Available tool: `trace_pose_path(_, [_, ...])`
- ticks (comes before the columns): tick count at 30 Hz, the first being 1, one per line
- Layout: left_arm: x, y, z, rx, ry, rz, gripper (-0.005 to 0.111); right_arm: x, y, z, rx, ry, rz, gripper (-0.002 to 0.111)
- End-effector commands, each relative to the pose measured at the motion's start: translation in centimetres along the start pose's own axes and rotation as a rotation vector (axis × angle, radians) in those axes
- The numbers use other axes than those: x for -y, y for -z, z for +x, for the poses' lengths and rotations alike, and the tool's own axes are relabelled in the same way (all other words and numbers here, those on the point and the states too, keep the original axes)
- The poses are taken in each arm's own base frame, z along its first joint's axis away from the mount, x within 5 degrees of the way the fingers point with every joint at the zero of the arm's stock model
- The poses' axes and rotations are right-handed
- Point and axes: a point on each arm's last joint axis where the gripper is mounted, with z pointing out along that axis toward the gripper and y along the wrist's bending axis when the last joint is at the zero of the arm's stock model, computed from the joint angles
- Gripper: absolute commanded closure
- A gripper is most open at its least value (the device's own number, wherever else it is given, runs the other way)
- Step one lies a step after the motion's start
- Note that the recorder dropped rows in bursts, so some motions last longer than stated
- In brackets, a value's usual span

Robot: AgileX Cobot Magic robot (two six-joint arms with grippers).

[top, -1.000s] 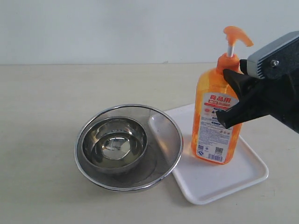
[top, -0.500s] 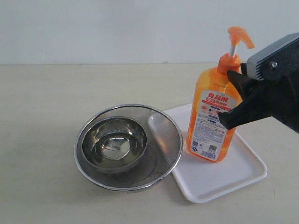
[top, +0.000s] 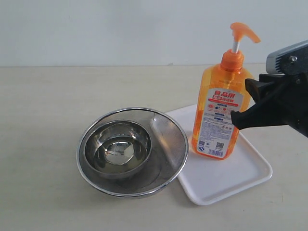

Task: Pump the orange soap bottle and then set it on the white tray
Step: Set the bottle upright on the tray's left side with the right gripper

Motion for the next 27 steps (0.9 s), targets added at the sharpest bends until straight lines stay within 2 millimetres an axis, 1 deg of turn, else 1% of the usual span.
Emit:
trace_pose_path(1, [0.00, -0.01, 0.00, 0.009, 0.002, -0.001, 0.102, -0.15, -0.04, 0.40, -0.028, 0.000, -0.012, 0.084])
trace_pose_path(27, [0.00, -0.01, 0.00, 0.009, 0.002, -0.001, 0.102, -0.12, -0.04, 0.35, -0.022, -0.013, -0.009, 0.084])
